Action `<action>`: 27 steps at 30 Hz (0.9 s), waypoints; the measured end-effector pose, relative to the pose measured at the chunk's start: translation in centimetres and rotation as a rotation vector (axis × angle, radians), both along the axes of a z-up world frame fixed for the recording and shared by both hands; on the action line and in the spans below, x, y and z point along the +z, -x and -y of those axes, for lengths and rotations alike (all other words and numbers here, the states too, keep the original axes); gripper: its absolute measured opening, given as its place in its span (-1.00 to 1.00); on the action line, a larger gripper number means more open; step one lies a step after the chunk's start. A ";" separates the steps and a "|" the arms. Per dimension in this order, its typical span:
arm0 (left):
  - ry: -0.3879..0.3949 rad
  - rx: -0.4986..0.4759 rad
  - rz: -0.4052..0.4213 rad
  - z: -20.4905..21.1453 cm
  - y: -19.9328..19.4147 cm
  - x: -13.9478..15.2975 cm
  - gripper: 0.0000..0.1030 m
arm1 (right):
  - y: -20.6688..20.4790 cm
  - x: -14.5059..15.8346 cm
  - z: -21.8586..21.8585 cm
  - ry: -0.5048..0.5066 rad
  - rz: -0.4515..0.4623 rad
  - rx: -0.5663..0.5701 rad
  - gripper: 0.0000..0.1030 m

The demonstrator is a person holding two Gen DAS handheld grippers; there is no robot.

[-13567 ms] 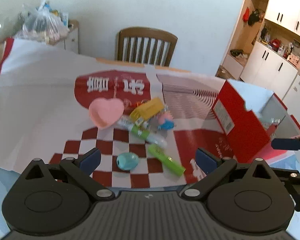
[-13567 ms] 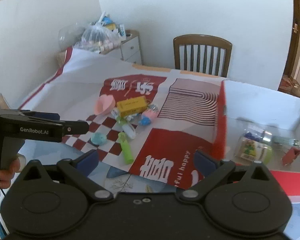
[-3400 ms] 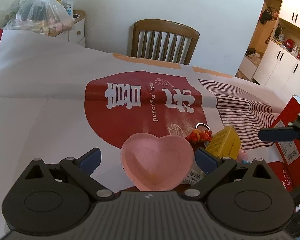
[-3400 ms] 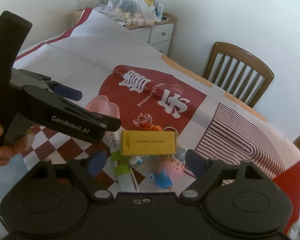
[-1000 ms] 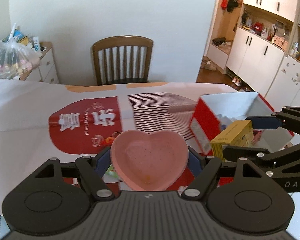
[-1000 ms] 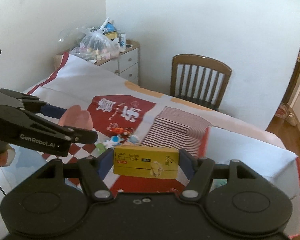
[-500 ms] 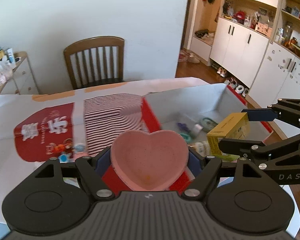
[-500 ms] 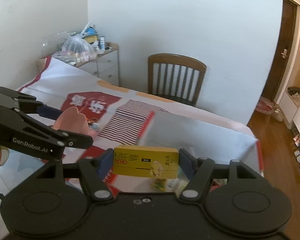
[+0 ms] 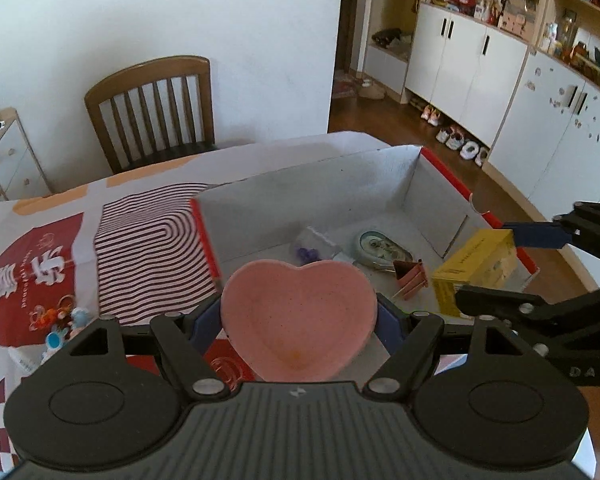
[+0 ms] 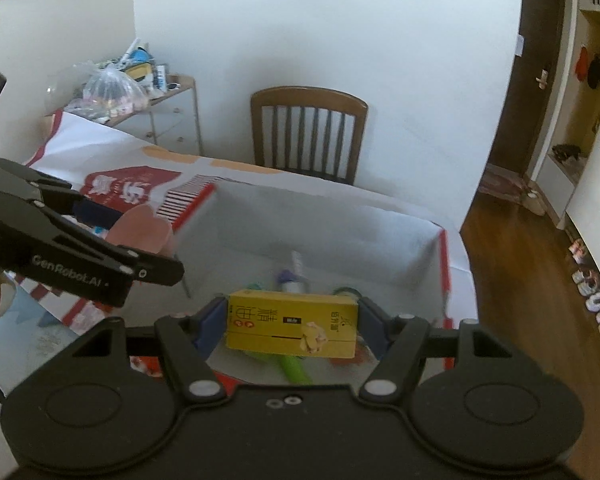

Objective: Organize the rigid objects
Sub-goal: 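Carry the heart dish and yellow box into the cardboard box with both tools, then open both tools to release the dish and box inside the box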

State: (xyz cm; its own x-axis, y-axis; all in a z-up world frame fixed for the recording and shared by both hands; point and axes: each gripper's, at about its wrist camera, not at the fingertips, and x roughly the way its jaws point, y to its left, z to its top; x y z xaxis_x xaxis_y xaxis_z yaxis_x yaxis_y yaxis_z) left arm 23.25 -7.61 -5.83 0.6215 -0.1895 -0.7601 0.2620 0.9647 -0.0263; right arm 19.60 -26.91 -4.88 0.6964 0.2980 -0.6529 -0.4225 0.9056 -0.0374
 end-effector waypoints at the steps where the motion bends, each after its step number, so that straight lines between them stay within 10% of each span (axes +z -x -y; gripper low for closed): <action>1: -0.003 0.000 -0.006 0.3 -0.5 -0.3 0.51 | -0.1 -0.2 0.4 0.000 -0.003 -0.003 0.33; 27: -0.078 0.047 -0.184 5.5 -9.4 -6.8 0.52 | -5.3 -5.4 0.3 0.070 -0.131 0.081 0.33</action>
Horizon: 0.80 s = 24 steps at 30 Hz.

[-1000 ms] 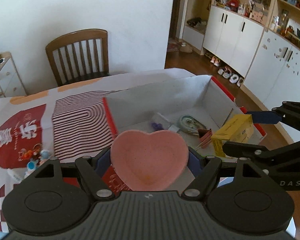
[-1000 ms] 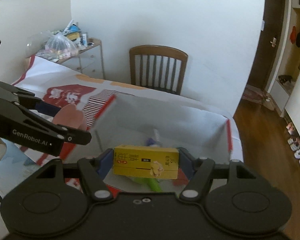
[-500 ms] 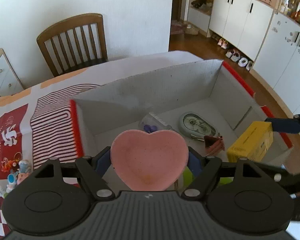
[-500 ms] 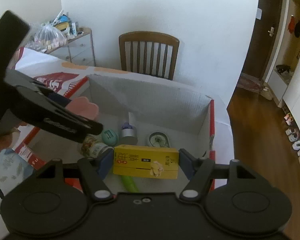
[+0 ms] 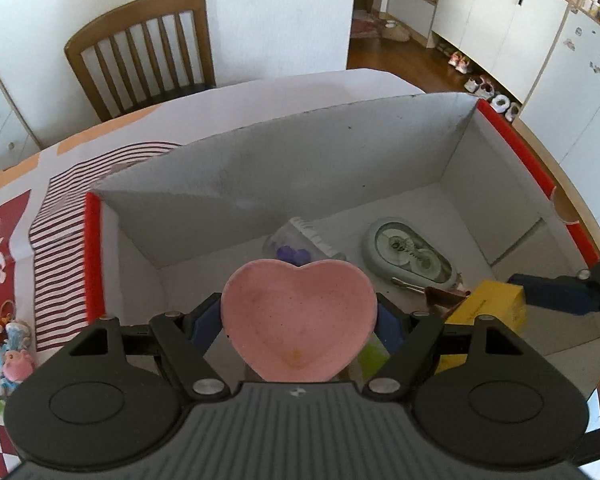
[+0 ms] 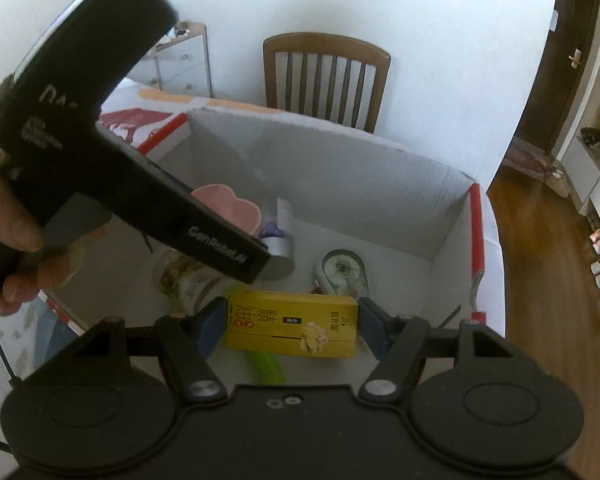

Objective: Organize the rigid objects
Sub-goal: 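Open both tools to release the dish and box inside the box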

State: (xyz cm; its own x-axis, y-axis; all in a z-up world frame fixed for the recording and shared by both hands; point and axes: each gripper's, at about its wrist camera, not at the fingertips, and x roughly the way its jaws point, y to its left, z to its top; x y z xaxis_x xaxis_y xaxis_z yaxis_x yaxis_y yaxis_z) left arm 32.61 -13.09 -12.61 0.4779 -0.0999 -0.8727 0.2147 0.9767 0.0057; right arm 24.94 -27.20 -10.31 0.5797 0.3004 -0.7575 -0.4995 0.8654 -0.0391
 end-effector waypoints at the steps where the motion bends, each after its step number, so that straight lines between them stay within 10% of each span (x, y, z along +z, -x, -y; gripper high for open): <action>1: -0.002 -0.005 -0.001 0.2 -0.1 -0.1 0.52 | -0.1 -0.2 0.0 0.001 -0.008 -0.003 0.33; 24: 0.007 0.020 -0.062 0.1 -0.5 -1.3 0.52 | -1.1 -1.6 1.4 -0.051 -0.105 -0.102 0.40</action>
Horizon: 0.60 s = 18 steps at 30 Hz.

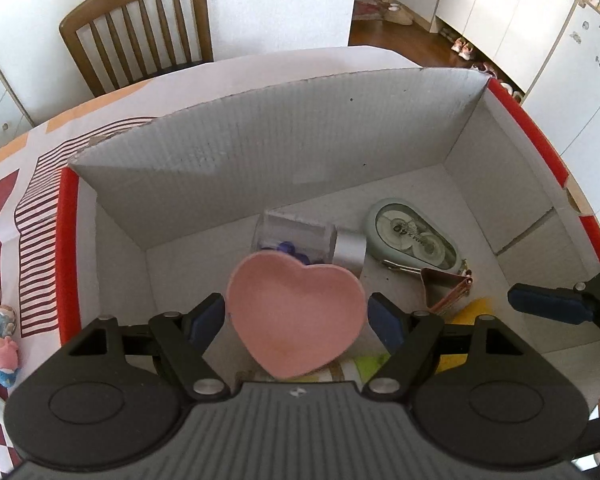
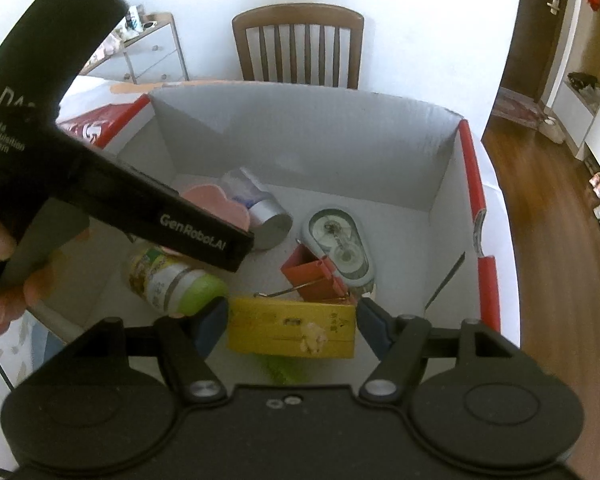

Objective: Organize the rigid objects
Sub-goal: 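Open both tools to release the dish and box inside the box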

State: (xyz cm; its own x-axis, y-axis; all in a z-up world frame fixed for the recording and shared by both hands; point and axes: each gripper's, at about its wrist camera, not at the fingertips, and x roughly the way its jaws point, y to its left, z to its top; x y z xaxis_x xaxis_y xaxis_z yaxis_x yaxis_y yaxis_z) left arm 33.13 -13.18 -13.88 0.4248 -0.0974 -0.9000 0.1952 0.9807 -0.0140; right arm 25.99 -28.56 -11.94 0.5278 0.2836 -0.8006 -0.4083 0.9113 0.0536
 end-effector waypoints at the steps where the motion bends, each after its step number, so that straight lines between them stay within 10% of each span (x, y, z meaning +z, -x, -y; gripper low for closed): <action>1: 0.003 0.001 0.003 0.0 0.1 0.1 0.52 | 0.1 0.2 0.0 -0.004 0.003 -0.002 0.41; 18: 0.032 -0.004 0.149 -1.3 5.0 4.7 0.52 | 2.5 3.7 1.3 -0.041 0.075 -0.027 0.50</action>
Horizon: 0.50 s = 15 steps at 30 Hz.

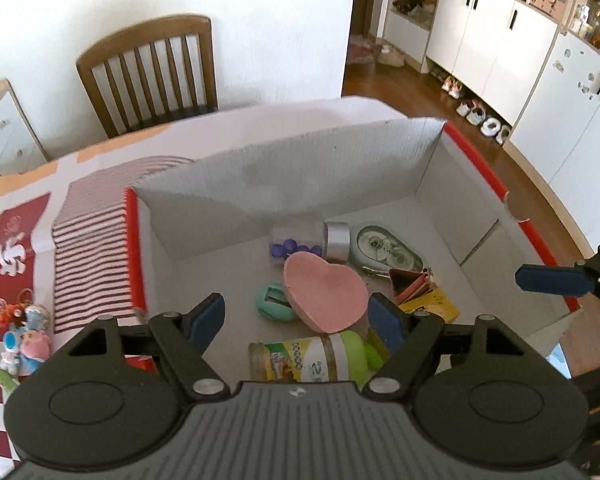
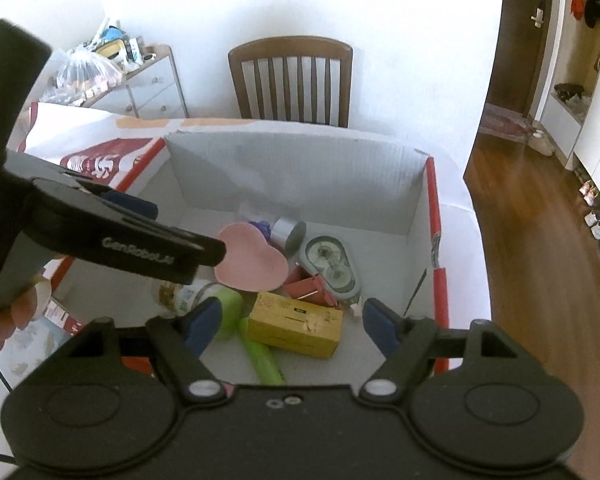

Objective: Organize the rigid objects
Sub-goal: 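Open both tools to release the dish and box inside the box, then move both tools back over the remaining figurines and glue stick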

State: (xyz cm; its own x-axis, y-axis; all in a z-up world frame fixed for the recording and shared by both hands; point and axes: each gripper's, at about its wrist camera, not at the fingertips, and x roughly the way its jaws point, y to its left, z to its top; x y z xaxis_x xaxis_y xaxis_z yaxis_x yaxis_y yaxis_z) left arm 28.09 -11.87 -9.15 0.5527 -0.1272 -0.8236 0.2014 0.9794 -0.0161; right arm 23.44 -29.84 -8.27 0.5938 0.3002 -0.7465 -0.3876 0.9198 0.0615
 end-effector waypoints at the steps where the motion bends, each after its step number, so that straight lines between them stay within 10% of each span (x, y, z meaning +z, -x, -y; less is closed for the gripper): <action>1: 0.005 0.002 0.008 -0.1 0.3 0.3 0.52 | 0.2 0.3 0.0 -0.003 0.007 0.000 0.50; 15: 0.067 -0.025 0.126 -2.5 5.9 5.1 0.52 | 3.3 3.3 -0.4 -0.042 0.084 0.029 0.72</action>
State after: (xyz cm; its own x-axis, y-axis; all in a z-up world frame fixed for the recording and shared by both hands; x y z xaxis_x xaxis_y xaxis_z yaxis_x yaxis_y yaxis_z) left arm 22.15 -9.34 -4.09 0.6474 -0.1947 -0.7368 0.2306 0.9715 -0.0542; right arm 20.09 -29.48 -4.95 0.6449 0.3477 -0.6807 -0.4192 0.9055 0.0654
